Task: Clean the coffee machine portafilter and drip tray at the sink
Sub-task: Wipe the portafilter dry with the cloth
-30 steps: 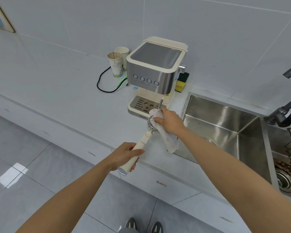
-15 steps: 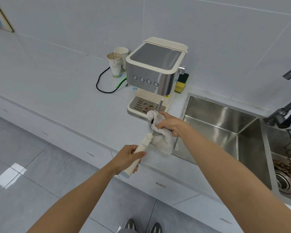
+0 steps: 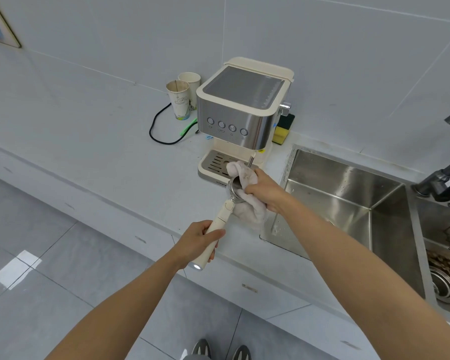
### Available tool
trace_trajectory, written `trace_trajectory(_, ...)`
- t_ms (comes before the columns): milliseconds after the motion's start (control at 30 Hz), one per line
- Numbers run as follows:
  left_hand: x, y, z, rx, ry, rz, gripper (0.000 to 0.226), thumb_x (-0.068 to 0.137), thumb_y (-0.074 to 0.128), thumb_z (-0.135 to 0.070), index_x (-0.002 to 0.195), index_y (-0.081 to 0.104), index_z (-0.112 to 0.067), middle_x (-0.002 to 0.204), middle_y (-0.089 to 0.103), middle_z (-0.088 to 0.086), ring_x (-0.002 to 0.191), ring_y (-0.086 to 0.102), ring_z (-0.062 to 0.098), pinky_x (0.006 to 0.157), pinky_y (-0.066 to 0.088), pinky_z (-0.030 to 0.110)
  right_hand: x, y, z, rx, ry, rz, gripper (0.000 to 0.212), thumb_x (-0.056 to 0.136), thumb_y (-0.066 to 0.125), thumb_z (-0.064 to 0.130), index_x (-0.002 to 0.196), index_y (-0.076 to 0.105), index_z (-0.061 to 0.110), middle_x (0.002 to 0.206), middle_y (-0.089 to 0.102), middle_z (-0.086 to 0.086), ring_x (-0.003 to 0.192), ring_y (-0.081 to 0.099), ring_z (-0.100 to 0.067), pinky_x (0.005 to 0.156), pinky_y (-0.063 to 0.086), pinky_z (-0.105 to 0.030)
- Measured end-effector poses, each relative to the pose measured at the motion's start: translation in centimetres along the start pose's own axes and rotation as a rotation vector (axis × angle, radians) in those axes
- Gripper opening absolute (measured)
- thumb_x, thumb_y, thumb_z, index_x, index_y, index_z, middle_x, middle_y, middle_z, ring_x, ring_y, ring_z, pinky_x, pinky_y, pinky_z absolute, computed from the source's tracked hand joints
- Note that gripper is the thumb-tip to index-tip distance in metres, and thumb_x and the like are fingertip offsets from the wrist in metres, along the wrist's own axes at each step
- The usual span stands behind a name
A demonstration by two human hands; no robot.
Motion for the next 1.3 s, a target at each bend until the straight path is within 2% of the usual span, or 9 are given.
trace_trajectory(233,0.1,-0.3,-1.6,-0.184,0.015,-0.017,0.016,0.091,0.055,-0.021,0.092,0.056,-0.005,0.062,0.057,0.005,0.040,0.052,0.015,0.042,0.044,0.024,-0.1,-0.8,-3.0,0.896,0.058,0.231,0.042,0.090,0.047,0.030,0.120,0.053,0.002,0.109,0.069,-0.013,0.101,0.066,-0.021,0.083,0.056,-0.032)
trace_trajectory(333,0.6,0.1,-2.9,-0.245,0.041,-0.023,0.017,0.091,0.055,-0.024,0.088,0.056,-0.008,0.061,0.059,0.002,0.041,0.052,0.015,0.042,0.045,0.024,-1.1,0.7,-3.5,0.977,0.030,0.349,0.060,0.084,0.045,0.045,0.129,0.048,0.006,0.122,0.062,-0.012,0.115,0.059,-0.022,0.100,0.047,-0.037)
trace_trajectory(467,1.5,0.3,-4.2,-0.171,0.070,-0.036,0.020,0.093,0.053,-0.026,0.081,0.054,-0.009,0.065,0.056,0.004,0.040,0.052,0.015,0.042,0.045,0.024,-2.4,3.5,-1.9,0.962,-0.019,0.510,0.064,0.059,0.082,0.034,0.112,0.064,0.003,0.107,0.069,-0.015,0.100,0.066,-0.026,0.089,0.053,-0.038)
trace_trajectory(567,1.7,0.8,-4.6,-0.135,0.073,0.013,0.021,0.093,0.052,-0.028,0.081,0.054,-0.012,0.066,0.057,0.005,0.041,0.054,0.014,0.042,0.046,0.024,-2.2,4.2,-1.5,0.877,0.001,0.446,0.052,0.066,0.076,0.014,0.111,0.052,0.001,0.091,0.067,-0.017,0.083,0.066,-0.028,0.077,0.054,-0.043)
trace_trajectory(833,1.8,1.9,-5.3,0.024,0.027,0.084,0.024,0.093,0.049,-0.038,0.081,0.057,-0.018,0.066,0.062,0.001,0.055,0.059,0.013,0.056,0.050,0.026,-0.6,5.3,-2.7,0.856,0.213,0.075,0.017,0.086,0.057,0.017,0.094,0.059,0.002,0.070,0.061,-0.015,0.058,0.065,-0.026,0.053,0.055,-0.034)
trace_trajectory(967,1.7,0.5,-4.8,0.078,-0.046,-0.142,0.032,0.090,0.045,-0.045,0.084,0.059,-0.018,0.082,0.062,0.000,0.076,0.056,0.018,0.073,0.043,0.031,-0.2,5.6,-3.3,0.955,0.251,-0.012,0.021,0.085,0.057,0.014,0.103,0.057,0.002,0.086,0.060,-0.017,0.077,0.062,-0.028,0.072,0.054,-0.040)
trace_trajectory(1067,0.9,-0.6,-4.3,-0.101,-0.002,-0.342,0.022,0.089,0.046,-0.039,0.079,0.055,-0.021,0.087,0.058,-0.001,0.075,0.054,0.013,0.066,0.044,0.025,0.2,5.0,-3.9,1.030,0.272,-0.092,0.020,0.083,0.059,0.014,0.100,0.056,0.003,0.094,0.059,-0.017,0.092,0.058,-0.031,0.095,0.046,-0.048)
trace_trajectory(1167,0.6,0.0,-4.0,-0.120,0.069,-0.426,0.014,0.094,0.042,-0.028,0.085,0.052,-0.024,0.093,0.053,-0.005,0.077,0.051,0.011,0.055,0.040,0.021,0.0,5.5,-3.9,1.044,0.291,-0.089,0.020,0.083,0.060,0.016,0.098,0.058,0.004,0.089,0.061,-0.016,0.083,0.060,-0.029,0.080,0.051,-0.043)
trace_trajectory(1300,0.4,-0.5,-3.8,-0.184,0.104,-0.599,0.028,0.094,0.043,-0.024,0.120,0.052,-0.018,0.118,0.056,0.002,0.105,0.052,0.017,0.085,0.038,0.027,-0.5,6.6,-4.0,1.055,0.291,-0.068,0.040,0.082,0.061,0.017,0.119,0.052,0.004,0.103,0.059,-0.020,0.093,0.060,-0.033,0.088,0.049,-0.048)
Point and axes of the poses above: each hand's wrist, its own x-axis towards the middle knuckle, its own y-axis out of the palm, z = x × y, the point moved 6 cm from there along x, towards the middle knuckle
